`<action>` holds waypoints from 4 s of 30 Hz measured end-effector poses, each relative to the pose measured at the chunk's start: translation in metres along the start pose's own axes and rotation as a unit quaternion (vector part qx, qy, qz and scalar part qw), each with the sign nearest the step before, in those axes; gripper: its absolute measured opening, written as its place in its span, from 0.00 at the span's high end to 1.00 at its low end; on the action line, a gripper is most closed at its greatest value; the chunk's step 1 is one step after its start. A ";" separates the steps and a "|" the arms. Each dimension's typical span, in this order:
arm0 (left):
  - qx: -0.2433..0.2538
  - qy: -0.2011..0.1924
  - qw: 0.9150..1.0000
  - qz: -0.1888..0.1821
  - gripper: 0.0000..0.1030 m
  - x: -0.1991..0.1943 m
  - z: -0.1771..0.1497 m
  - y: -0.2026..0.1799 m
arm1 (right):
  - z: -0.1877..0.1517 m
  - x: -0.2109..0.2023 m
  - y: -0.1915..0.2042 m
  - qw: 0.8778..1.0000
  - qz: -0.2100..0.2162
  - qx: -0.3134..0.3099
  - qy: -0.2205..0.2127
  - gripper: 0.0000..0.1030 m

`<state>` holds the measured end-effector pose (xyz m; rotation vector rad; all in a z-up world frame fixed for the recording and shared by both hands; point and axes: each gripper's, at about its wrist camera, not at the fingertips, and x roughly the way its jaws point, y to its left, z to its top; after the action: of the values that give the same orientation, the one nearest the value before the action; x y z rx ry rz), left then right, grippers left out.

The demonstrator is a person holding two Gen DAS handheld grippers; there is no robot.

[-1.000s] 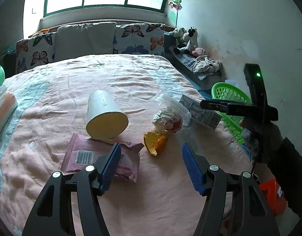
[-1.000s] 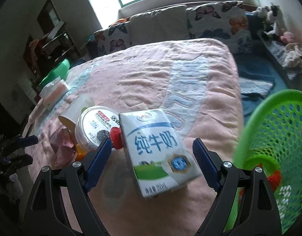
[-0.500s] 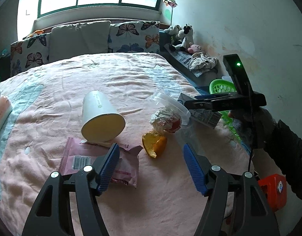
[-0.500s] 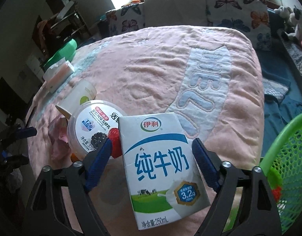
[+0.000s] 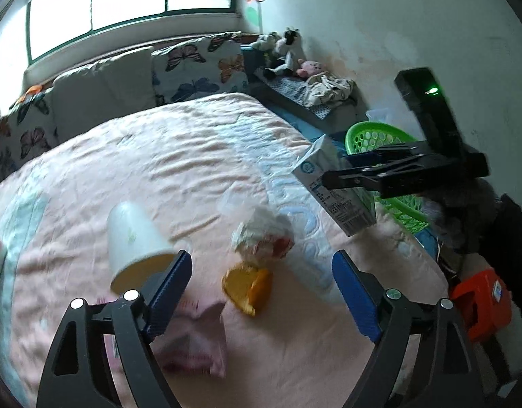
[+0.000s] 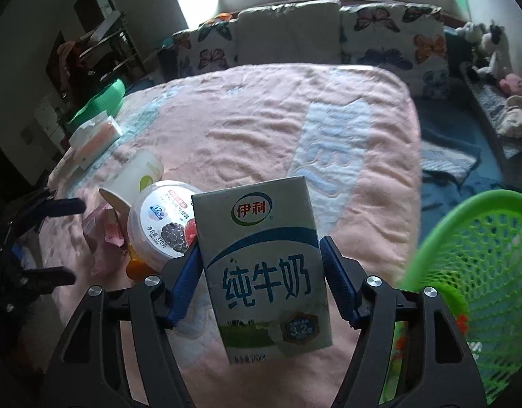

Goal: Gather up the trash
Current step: 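Grasp the white milk carton with the right gripper, then carry the milk carton toward the basket with the right gripper while the left gripper grasps the clear lid, then release the milk carton into the basket with the right gripper while the left gripper drops the clear lid in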

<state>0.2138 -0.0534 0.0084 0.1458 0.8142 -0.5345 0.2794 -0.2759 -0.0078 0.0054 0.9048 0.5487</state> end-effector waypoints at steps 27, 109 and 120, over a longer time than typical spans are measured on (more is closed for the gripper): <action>0.118 0.049 0.992 -0.001 0.17 0.080 0.038 -0.013 | -0.041 -0.088 -0.071 0.987 -0.117 0.093 -0.060 0.34; 0.075 -0.004 0.989 -0.129 0.26 0.126 0.137 -0.167 | -0.126 -0.149 -0.130 0.955 -0.200 0.193 -0.105 0.25; 0.069 0.024 0.988 -0.137 0.17 0.156 0.130 -0.182 | -0.141 -0.149 -0.129 0.956 -0.189 0.201 -0.102 0.25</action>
<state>0.2941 -0.3142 -0.0017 0.1762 0.8486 -0.8504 0.1593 -0.4860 -0.0150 0.2500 0.7756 0.0006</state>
